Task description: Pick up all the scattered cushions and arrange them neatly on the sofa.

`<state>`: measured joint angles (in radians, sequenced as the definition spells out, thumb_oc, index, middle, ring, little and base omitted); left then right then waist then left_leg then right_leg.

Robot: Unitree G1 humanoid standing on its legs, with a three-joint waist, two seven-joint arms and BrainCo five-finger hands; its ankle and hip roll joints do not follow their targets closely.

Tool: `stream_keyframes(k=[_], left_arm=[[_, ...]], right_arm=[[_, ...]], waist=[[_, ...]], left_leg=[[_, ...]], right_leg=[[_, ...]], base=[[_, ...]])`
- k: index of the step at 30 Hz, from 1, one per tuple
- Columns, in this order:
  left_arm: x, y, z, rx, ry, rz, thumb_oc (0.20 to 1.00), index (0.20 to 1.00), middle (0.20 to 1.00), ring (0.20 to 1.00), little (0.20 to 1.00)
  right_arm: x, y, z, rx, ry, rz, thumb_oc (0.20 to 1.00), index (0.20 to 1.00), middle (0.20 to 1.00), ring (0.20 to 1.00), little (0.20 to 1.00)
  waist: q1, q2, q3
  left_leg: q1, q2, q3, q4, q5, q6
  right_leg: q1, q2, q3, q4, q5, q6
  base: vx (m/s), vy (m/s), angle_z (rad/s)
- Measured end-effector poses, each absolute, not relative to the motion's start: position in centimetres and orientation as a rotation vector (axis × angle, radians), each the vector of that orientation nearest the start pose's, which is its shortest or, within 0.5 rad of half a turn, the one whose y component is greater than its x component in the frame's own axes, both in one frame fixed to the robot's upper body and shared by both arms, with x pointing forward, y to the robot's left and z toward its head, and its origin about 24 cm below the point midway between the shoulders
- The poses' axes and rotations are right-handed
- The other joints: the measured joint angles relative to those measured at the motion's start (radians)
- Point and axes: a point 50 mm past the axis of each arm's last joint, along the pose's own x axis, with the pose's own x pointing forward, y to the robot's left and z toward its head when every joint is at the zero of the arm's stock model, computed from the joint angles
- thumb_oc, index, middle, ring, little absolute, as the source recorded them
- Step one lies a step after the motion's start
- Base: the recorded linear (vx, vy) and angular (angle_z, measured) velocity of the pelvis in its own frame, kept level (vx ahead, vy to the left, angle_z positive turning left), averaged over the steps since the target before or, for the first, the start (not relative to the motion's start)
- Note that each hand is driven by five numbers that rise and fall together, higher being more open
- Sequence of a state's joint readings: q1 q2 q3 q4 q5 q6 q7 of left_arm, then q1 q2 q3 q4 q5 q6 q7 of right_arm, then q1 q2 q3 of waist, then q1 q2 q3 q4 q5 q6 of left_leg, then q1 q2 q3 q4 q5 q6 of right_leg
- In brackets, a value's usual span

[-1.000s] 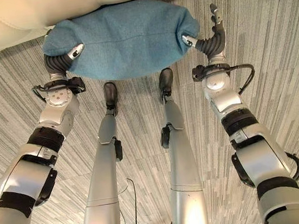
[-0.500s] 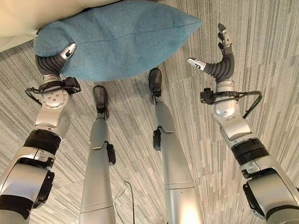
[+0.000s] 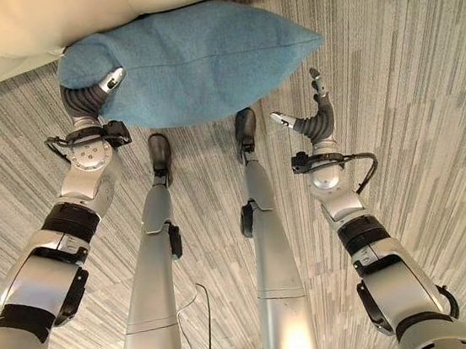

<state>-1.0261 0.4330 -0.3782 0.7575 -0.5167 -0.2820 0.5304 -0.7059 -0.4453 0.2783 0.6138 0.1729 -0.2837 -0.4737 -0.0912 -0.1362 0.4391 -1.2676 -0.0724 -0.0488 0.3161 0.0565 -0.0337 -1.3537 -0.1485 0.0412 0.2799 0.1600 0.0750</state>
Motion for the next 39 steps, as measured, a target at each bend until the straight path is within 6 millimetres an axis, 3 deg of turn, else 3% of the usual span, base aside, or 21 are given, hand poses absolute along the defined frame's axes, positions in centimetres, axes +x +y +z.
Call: stream_keyframes(k=[3, 6, 10, 12, 16, 18, 19, 20, 31, 37, 39], left_arm=[[39.8, 16.4, 23.3, 0.003, -0.49, 0.283, 1.0, 1.0, 1.0, 1.0, 1.0], [39.8, 15.2, 24.2, -0.016, -0.513, 0.264, 1.0, 1.0, 1.0, 1.0, 1.0], [39.8, 14.6, 24.4, -0.013, -0.515, 0.25, 1.0, 1.0, 1.0, 1.0, 1.0], [39.7, 13.8, 24.9, -0.023, -0.531, 0.235, 1.0, 1.0, 1.0, 1.0, 1.0], [39.7, 12.8, 25.7, -0.048, -0.555, 0.215, 1.0, 1.0, 1.0, 1.0, 1.0], [39.6, 12.8, 25.9, -0.053, -0.562, 0.216, 1.0, 1.0, 1.0, 1.0, 1.0], [39.6, 13.1, 25.9, -0.065, -0.562, 0.227, 1.0, 1.0, 1.0, 1.0, 1.0], [39.6, 13.2, 26.0, -0.072, -0.563, 0.231, 0.2, 0.2, 0.2, 0.2, 0.2], [38.9, 13.8, 25.6, -0.117, -0.575, 0.224, 0.2, 0.2, 0.2, 0.2, 0.2], [37.5, 14.2, 20.1, -0.181, -0.459, 0.226, 0.2, 0.2, 0.2, 0.2, 0.2], [35.7, 14.6, 18.5, -0.22, -0.46, 0.18, 0.2, 0.2, 0.2, 0.2, 0.2]], right_arm=[[37.6, -18.4, 16.7, -0.295, -0.429, -0.266, 1.0, 1.0, 1.0, 1.0, 1.0], [38.5, -17.3, 19.8, -0.299, -0.498, -0.259, 1.0, 1.0, 1.0, 1.0, 1.0], [39.4, -16.7, 22.0, -0.323, -0.524, -0.283, 1.0, 1.0, 1.0, 1.0, 1.0], [39.8, -16.8, 23.2, -0.347, -0.537, -0.306, 1.0, 1.0, 1.0, 1.0, 1.0], [40.3, -16.0, 26.0, -0.36, -0.573, -0.324, 1.0, 1.0, 1.0, 1.0, 1.0], [40.3, -15.6, 26.5, -0.368, -0.574, -0.328, 1.0, 1.0, 1.0, 1.0, 1.0], [40.3, -15.4, 26.5, -0.379, -0.577, -0.32, 0.881, 0.881, 0.881, 0.881, 0.881], [40.3, -15.2, 26.5, -0.386, -0.582, -0.31, 0.2, 0.2, 0.2, 0.2, 0.2], [39.4, -14.6, 27.3, -0.393, -0.639, -0.24, 0.2, 0.2, 0.2, 0.2, 0.2], [38.3, -15.4, 24.1, -0.406, -0.593, -0.174, 0.2, 0.2, 0.2, 0.2, 0.2], [36.9, -16.7, 22.1, -0.393, -0.578, -0.162, 0.2, 0.2, 0.2, 0.2, 0.2]], waist=[[0.018, 0.003, -0.001], [0.042, 0.008, -0.002], [0.057, 0.013, -0.001], [0.063, 0.035, -0.007], [0.086, 0.041, -0.007], [0.087, 0.041, -0.007], [0.087, 0.042, -0.007], [0.086, 0.042, -0.006], [0.086, 0.045, -0.005], [0.087, 0.053, 0.015], [0.094, 0.062, 0.061]], left_leg=[[-0.022, -0.005, 0.013, 0.011, 0.0, 0.0], [-0.047, -0.004, 0.011, 0.02, -0.006, -0.008], [-0.053, -0.004, 0.01, 0.017, 0.01, -0.005], [-0.084, -0.007, 0.006, 0.036, 0.007, -0.006], [-0.108, -0.006, 0.007, 0.043, 0.01, -0.009], [-0.111, -0.003, 0.004, 0.042, 0.014, -0.015], [-0.11, 0.001, 0.004, 0.037, 0.018, -0.02], [-0.11, 0.003, 0.002, 0.036, 0.019, -0.022], [-0.09, 0.015, -0.012, 0.036, 0.03, -0.038], [0.065, 0.023, -0.03, -0.008, 0.035, -0.048], [0.194, 0.028, -0.059, -0.042, 0.05, -0.059]], right_leg=[[-0.037, -0.003, 0.011, 0.029, 0.0, -0.001], [-0.063, -0.002, 0.012, 0.043, -0.008, -0.005], [-0.073, -0.001, 0.018, 0.047, 0.0, -0.007], [-0.104, -0.003, 0.019, 0.07, -0.007, -0.007], [-0.132, 0.0, 0.021, 0.081, -0.005, -0.008], [-0.137, 0.002, 0.02, 0.084, -0.004, -0.009], [-0.139, 0.005, 0.019, 0.085, -0.003, -0.009], [-0.14, 0.007, 0.017, 0.086, -0.003, -0.009], [-0.132, 0.02, 0.0, 0.117, -0.009, -0.026], [0.01, 0.023, -0.023, 0.117, -0.029, -0.036], [0.14, 0.023, -0.052, 0.113, -0.04, -0.057]], base=[[0.0, 0.038, 0.0], [0.04, -0.004, 0.03], [-0.01, 0.006, 0.0], [0.01, 0.005, 0.04], [0.0, -0.012, 0.01], [0.01, -0.04, 0.02], [0.0, -0.042, -0.01], [0.0, -0.054, -0.01], [-0.01, -0.037, 0.01], [-0.04, -0.043, 0.04], [-0.02, -0.077, 0.15]])
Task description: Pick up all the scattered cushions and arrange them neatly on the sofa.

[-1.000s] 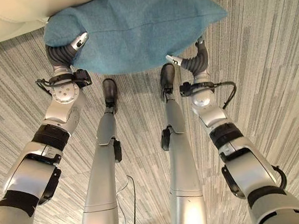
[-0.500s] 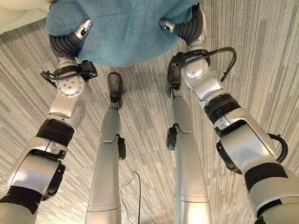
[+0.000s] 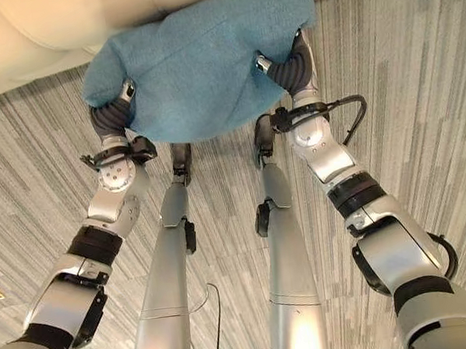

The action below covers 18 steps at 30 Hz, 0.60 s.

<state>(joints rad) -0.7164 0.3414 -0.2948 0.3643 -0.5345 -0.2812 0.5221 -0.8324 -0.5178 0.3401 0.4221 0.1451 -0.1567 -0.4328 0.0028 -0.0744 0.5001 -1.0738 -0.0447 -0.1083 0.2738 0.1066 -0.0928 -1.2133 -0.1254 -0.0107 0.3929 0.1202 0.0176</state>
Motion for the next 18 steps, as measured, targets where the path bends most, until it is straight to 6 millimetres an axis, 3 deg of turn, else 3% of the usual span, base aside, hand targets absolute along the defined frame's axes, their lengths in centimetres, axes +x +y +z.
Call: stream_keyframes(k=[1, 4, 6, 8, 11, 12, 15, 18], left_arm=[[35.0, 14.9, 16.1, -0.221, -0.396, 0.19, 0.2, 0.2, 0.2, 0.2, 0.2], [33.4, 15.6, 14.9, -0.235, -0.394, 0.169, 0.2, 0.2, 0.2, 0.2, 0.2], [32.4, 16.1, 12.9, -0.238, -0.344, 0.17, 0.2, 0.2, 0.2, 0.2, 0.2], [30.7, 16.6, 9.9, -0.226, -0.267, 0.168, 0.2, 0.2, 0.2, 0.2, 0.2], [27.6, 17.0, 6.6, -0.242, -0.173, 0.15, 0.2, 0.2, 0.2, 0.2, 0.2], [26.2, 17.1, 4.9, -0.243, -0.117, 0.151, 0.2, 0.2, 0.2, 0.2, 0.2], [25.1, 17.0, 3.7, -0.236, -0.072, 0.126, 0.2, 0.2, 0.2, 0.2, 0.2], [24.9, 16.6, 3.4, -0.253, -0.058, 0.105, 0.2, 0.2, 0.2, 0.2, 0.2]], right_arm=[[36.1, -16.4, 19.8, -0.401, -0.537, -0.123, 0.2, 0.2, 0.2, 0.2, 0.2], [34.8, -16.5, 18.6, -0.389, -0.544, -0.08, 0.2, 0.2, 0.2, 0.2, 0.2], [34.3, -16.5, 16.5, -0.391, -0.482, -0.044, 0.2, 0.2, 0.2, 0.2, 0.2], [32.8, -16.5, 13.6, -0.388, -0.414, 0.006, 0.2, 0.2, 0.2, 0.2, 0.2], [30.3, -16.8, 10.1, -0.395, -0.318, 0.067, 0.2, 0.2, 0.2, 0.2, 0.2], [29.4, -17.0, 8.5, -0.39, -0.272, 0.085, 0.2, 0.2, 0.2, 0.2, 0.2], [28.5, -17.3, 7.1, -0.389, -0.217, 0.099, 0.2, 0.2, 0.2, 0.2, 0.2], [28.2, -17.9, 6.6, -0.388, -0.188, 0.093, 0.2, 0.2, 0.2, 0.2, 0.2]], waist=[[0.008, 0.002, -0.03], [0.015, 0.011, -0.035], [0.02, 0.019, -0.031], [0.024, 0.046, -0.103], [0.045, 0.088, -0.119], [0.047, 0.103, -0.18], [0.056, 0.113, -0.239], [0.06, 0.121, -0.243]], left_leg=[[0.065, 0.006, -0.015, -0.018, -0.008, -0.002], [0.151, 0.01, -0.028, -0.034, -0.017, -0.001], [0.263, 0.012, -0.045, -0.063, -0.013, -0.002], [0.332, 0.016, -0.068, -0.088, -0.033, -0.001], [0.548, 0.03, -0.102, -0.154, -0.039, 0.006], [0.585, 0.037, -0.123, -0.17, -0.057, 0.008], [0.661, 0.044, -0.158, -0.202, -0.047, 0.007], [0.712, 0.05, -0.206, -0.224, -0.041, 0.002]], right_leg=[[0.063, 0.002, -0.012, -0.01, -0.02, 0.004], [0.15, 0.0, -0.032, -0.01, -0.036, -0.003], [0.258, 0.0, -0.046, -0.017, -0.054, -0.005], [0.336, -0.001, -0.069, -0.045, -0.076, -0.003], [0.558, -0.003, -0.119, -0.069, -0.12, 0.003], [0.604, -0.003, -0.146, -0.072, -0.143, 0.002], [0.69, -0.003, -0.188, -0.088, -0.17, 0.001], [0.767, 0.004, -0.237, -0.108, -0.176, -0.001]], base=[[0.01, -0.08, 0.07], [0.03, -0.059, 0.08], [0.05, -0.034, 0.15], [0.1, -0.075, 0.14], [0.14, -0.084, 0.3], [0.11, -0.073, 0.47], [0.1, -0.077, 0.4], [0.09, -0.09, 0.42]])
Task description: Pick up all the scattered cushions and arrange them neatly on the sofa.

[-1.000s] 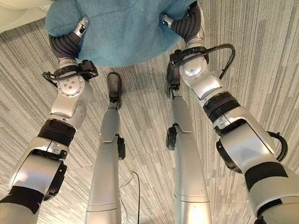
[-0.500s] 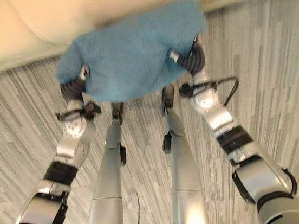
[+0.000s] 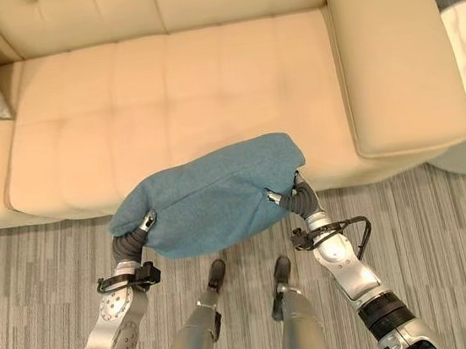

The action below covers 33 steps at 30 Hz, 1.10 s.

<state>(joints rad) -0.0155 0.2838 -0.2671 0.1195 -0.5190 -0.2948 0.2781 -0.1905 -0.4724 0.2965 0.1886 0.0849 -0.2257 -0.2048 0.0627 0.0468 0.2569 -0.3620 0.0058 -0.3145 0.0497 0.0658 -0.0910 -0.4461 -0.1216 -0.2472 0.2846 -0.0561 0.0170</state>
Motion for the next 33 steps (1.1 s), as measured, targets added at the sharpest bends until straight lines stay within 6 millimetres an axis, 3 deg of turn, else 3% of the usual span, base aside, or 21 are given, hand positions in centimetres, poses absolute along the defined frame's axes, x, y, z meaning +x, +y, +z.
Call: stream_keyframes(k=[7, 9, 11, 13, 15, 19, 22, 27, 28, 29, 30, 31, 32, 33], left_arm=[[23.5, 17.0, 1.9, -0.243, 0.005, 0.081, 0.2, 0.2, 0.2, 0.2, 0.2], [23.3, 16.7, 1.6, -0.251, 0.016, 0.058, 0.2, 0.2, 0.2, 0.2, 0.2], [23.1, 16.6, 1.4, -0.251, 0.024, 0.051, 0.2, 0.2, 0.2, 0.2, 0.2], [23.2, 16.4, 1.4, -0.252, 0.032, 0.042, 0.2, 0.2, 0.2, 0.2, 0.2], [23.0, 16.7, 1.2, -0.243, 0.044, 0.04, 0.2, 0.2, 0.2, 0.2, 0.2], [22.8, 16.7, 0.8, -0.24, 0.074, 0.031, 0.2, 0.2, 0.2, 0.2, 0.2], [22.6, 16.8, 0.6, -0.236, 0.091, 0.032, 0.2, 0.2, 0.2, 0.2, 0.2], [22.8, 17.3, 0.7, -0.2, 0.091, 0.022, 0.2, 0.2, 0.2, 0.2, 0.2], [23.0, 17.9, 1.1, -0.175, 0.078, 0.016, 0.2, 0.2, 0.2, 0.2, 0.2], [23.1, 18.4, 1.2, -0.158, 0.073, 0.025, 0.2, 0.2, 0.2, 0.2, 0.2], [23.2, 18.6, 1.3, -0.157, 0.069, 0.03, 0.2, 0.2, 0.2, 0.2, 0.2], [23.3, 18.6, 1.4, -0.171, 0.064, 0.045, 0.2, 0.2, 0.2, 0.2, 0.2], [23.6, 18.6, 1.3, -0.172, 0.068, 0.05, 0.2, 0.2, 0.2, 0.2, 0.2], [23.1, 18.5, 0.8, -0.178, 0.087, 0.051, 0.2, 0.2, 0.2, 0.2, 0.2]], right_arm=[[27.4, -18.4, 5.4, -0.387, -0.137, 0.111, 0.2, 0.2, 0.2, 0.2, 0.2], [26.5, -18.9, 4.6, -0.382, -0.103, 0.099, 0.2, 0.2, 0.2, 0.2, 0.2], [26.2, -19.0, 4.2, -0.368, -0.092, 0.089, 0.2, 0.2, 0.2, 0.2, 0.2], [25.8, -19.1, 3.8, -0.345, -0.074, 0.071, 0.2, 0.2, 0.2, 0.2, 0.2], [25.4, -18.8, 3.2, -0.326, -0.053, 0.07, 0.2, 0.2, 0.2, 0.2, 0.2], [25.2, -18.6, 2.5, -0.311, -0.016, 0.063, 0.2, 0.2, 0.2, 0.2, 0.2], [25.2, -18.4, 2.3, -0.302, -0.006, 0.062, 0.2, 0.2, 0.2, 0.2, 0.2], [25.2, -18.1, 2.2, -0.289, -0.004, 0.061, 0.2, 0.2, 0.2, 0.2, 0.2], [25.2, -17.8, 2.1, -0.281, -0.001, 0.071, 0.2, 0.2, 0.2, 0.2, 0.2], [25.3, -17.4, 2.1, -0.283, 0.0, 0.096, 0.2, 0.2, 0.2, 0.2, 0.2], [25.4, -17.3, 2.0, -0.287, 0.004, 0.105, 0.2, 0.2, 0.2, 0.2, 0.2], [25.7, -17.0, 1.8, -0.292, 0.012, 0.121, 0.2, 0.2, 0.2, 0.2, 0.2], [25.3, -17.1, 1.4, -0.287, 0.031, 0.117, 0.2, 0.2, 0.2, 0.2, 0.2], [24.8, -17.4, 0.9, -0.286, 0.052, 0.111, 0.2, 0.2, 0.2, 0.2, 0.2]], waist=[[0.002, 0.004, -0.003], [0.0, 0.006, -0.004], [0.007, 0.008, -0.006], [0.0, 0.014, -0.008], [0.008, 0.011, -0.009], [-0.012, -0.002, -0.025], [-0.019, -0.04, -0.055], [-0.031, -0.061, -0.07], [-0.028, -0.085, -0.087], [-0.015, -0.088, -0.086], [-0.013, -0.076, -0.084], [-0.012, -0.062, -0.078], [-0.037, -0.06, -0.079], [-0.053, -0.09, -0.087]], left_leg=[[0.107, 0.007, -0.071, -0.018, 0.001, -0.002], [0.119, -0.007, -0.087, -0.015, 0.014, -0.021], [0.116, -0.003, -0.075, -0.018, 0.015, -0.021], [0.098, 0.006, 0.009, -0.015, 0.012, -0.022], [0.106, 0.01, 0.058, -0.015, 0.008, -0.004], [0.149, -0.018, 0.088, -0.013, 0.004, 0.045], [0.192, -0.037, 0.119, -0.015, -0.015, 0.072], [0.277, -0.067, 0.144, -0.007, -0.043, 0.115], [0.271, -0.075, 0.14, -0.015, -0.046, 0.119], [0.273, -0.057, 0.129, -0.029, -0.047, 0.131], [0.272, -0.039, 0.115, -0.034, -0.046, 0.129], [0.27, -0.008, 0.1, -0.03, -0.043, 0.104], [0.264, -0.002, 0.047, -0.03, -0.054, 0.082], [0.275, -0.031, 0.021, -0.041, -0.048, 0.08]], right_leg=[[0.198, 0.017, -0.093, -0.108, -0.005, 0.012], [0.254, 0.017, -0.138, -0.141, -0.008, 0.015], [0.263, 0.022, -0.156, -0.143, -0.011, 0.015], [0.268, 0.008, -0.19, -0.137, -0.017, 0.011], [0.263, -0.002, -0.174, -0.117, -0.024, 0.013], [0.29, -0.029, -0.141, -0.115, -0.025, 0.032], [0.316, -0.043, -0.109, -0.117, -0.021, 0.05], [0.295, -0.093, 0.019, 0.062, -0.032, 0.076], [0.277, -0.085, 0.061, 0.059, -0.051, 0.101], [0.254, -0.017, 0.132, 0.046, -0.085, 0.083], [0.236, 0.041, 0.162, 0.019, -0.086, 0.081], [0.218, 0.125, 0.202, -0.051, -0.075, 0.083], [0.229, 0.172, 0.251, -0.14, -0.042, 0.082], [0.248, 0.15, 0.248, -0.192, 0.033, 0.039]], base=[[0.05, -0.073, 0.36], [-0.01, -0.007, 0.6], [-0.02, 0.025, 0.49], [0.02, 0.042, 0.33], [0.1, 0.095, -0.1], [0.14, 0.136, -0.22], [0.11, 0.224, -0.24], [0.06, 0.089, -0.14], [0.22, -0.024, 0.03], [0.33, -0.089, 0.03], [0.29, -0.096, 0.01], [0.21, -0.093, 0.6], [0.16, -0.164, 1.19], [0.12, -0.158, 1.32]])
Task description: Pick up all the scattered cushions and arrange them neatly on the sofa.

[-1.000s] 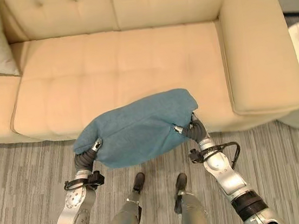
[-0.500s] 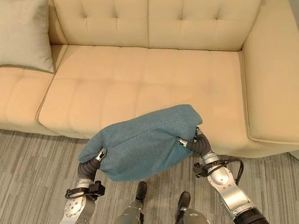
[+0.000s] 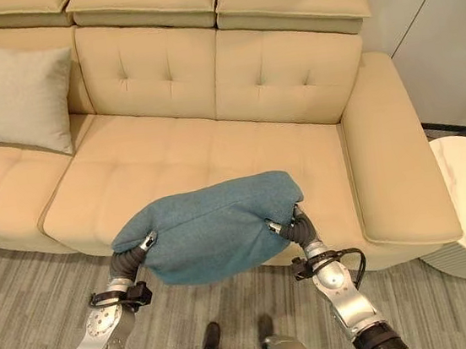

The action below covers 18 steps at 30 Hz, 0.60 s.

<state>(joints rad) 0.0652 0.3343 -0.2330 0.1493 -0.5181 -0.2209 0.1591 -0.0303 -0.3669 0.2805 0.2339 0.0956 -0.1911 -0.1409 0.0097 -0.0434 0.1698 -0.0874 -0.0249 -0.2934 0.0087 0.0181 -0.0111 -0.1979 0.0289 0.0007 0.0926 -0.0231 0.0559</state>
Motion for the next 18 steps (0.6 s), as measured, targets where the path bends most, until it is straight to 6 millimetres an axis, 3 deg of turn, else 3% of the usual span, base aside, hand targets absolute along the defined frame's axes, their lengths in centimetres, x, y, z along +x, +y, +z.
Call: stream_keyframes(k=[1, 2, 3, 7, 8, 10, 14, 18], left_arm=[[22.6, 18.2, 0.2, -0.197, 0.108, 0.056, 0.2, 0.2, 0.2, 0.2, 0.2], [22.0, 17.4, -0.4, -0.236, 0.134, 0.063, 0.2, 0.2, 0.2, 0.2, 0.2], [22.0, 17.3, -0.6, -0.239, 0.143, 0.059, 0.2, 0.2, 0.2, 0.2, 0.2], [21.7, 17.2, -0.8, -0.232, 0.164, 0.042, 0.2, 0.2, 0.2, 0.2, 0.2], [21.7, 17.3, -0.8, -0.226, 0.163, 0.038, 0.2, 0.2, 0.2, 0.2, 0.2], [21.7, 17.3, -0.8, -0.228, 0.162, 0.039, 0.2, 0.2, 0.2, 0.2, 0.2], [21.9, 17.3, -0.7, -0.229, 0.157, 0.044, 0.2, 0.2, 0.2, 0.2, 0.2], [21.8, 17.4, -0.7, -0.226, 0.161, 0.043, 0.2, 0.2, 0.2, 0.2, 0.2]], right_arm=[[24.7, -17.6, 0.6, -0.297, 0.069, 0.113, 0.2, 0.2, 0.2, 0.2, 0.2], [24.5, -18.2, 0.5, -0.309, 0.079, 0.106, 0.2, 0.2, 0.2, 0.2, 0.2], [24.6, -18.5, 0.6, -0.326, 0.075, 0.108, 0.2, 0.2, 0.2, 0.2, 0.2], [24.7, -18.6, 0.6, -0.315, 0.077, 0.096, 0.2, 0.2, 0.2, 0.2, 0.2], [24.6, -18.5, 0.5, -0.307, 0.082, 0.093, 0.2, 0.2, 0.2, 0.2, 0.2], [24.7, -18.4, 0.7, -0.306, 0.075, 0.093, 0.2, 0.2, 0.2, 0.2, 0.2], [25.1, -18.2, 0.8, -0.297, 0.07, 0.086, 0.2, 0.2, 0.2, 0.2, 0.2], [24.9, -18.2, 0.6, -0.3, 0.085, 0.089, 0.2, 0.2, 0.2, 0.2, 0.2]], waist=[[0.011, -0.002, -0.008], [0.009, 0.013, -0.011], [0.021, 0.015, -0.01], [0.05, -0.003, 0.005], [0.039, -0.015, 0.012], [0.046, -0.026, 0.016], [0.066, -0.026, 0.02], [0.056, -0.008, 0.01]], left_leg=[[0.001, 0.001, -0.018, -0.007, -0.007, -0.018], [-0.05, 0.008, -0.024, 0.074, -0.031, -0.047], [-0.078, 0.014, 0.009, 0.113, -0.026, -0.046], [-0.119, 0.009, 0.148, 0.204, -0.021, -0.049], [-0.123, 0.015, 0.201, 0.181, -0.021, -0.049], [-0.13, 0.024, 0.23, 0.097, -0.013, -0.05], [-0.175, 0.025, 0.229, 0.022, 0.023, -0.047], [-0.103, 0.037, 0.228, -0.006, 0.065, -0.02]], right_leg=[[0.006, -0.003, -0.044, 0.008, 0.052, -0.072], [0.023, -0.001, -0.115, -0.031, 0.049, -0.092], [0.025, 0.002, -0.152, -0.029, 0.042, -0.114], [0.098, -0.014, -0.202, -0.075, 0.02, -0.145], [0.134, -0.016, -0.21, -0.119, 0.024, -0.141], [0.158, -0.019, -0.211, -0.153, 0.041, -0.132], [0.195, -0.006, -0.199, -0.183, 0.04, -0.117], [0.258, 0.004, -0.183, -0.181, 0.008, -0.086]], base=[[0.19, -0.183, 1.47], [0.13, -0.092, 1.21], [0.16, -0.106, 1.32], [0.14, -0.027, 0.57], [0.18, 0.041, 0.59], [0.18, 0.064, 0.4], [0.18, 0.142, -0.05], [0.18, 0.228, -0.26]])
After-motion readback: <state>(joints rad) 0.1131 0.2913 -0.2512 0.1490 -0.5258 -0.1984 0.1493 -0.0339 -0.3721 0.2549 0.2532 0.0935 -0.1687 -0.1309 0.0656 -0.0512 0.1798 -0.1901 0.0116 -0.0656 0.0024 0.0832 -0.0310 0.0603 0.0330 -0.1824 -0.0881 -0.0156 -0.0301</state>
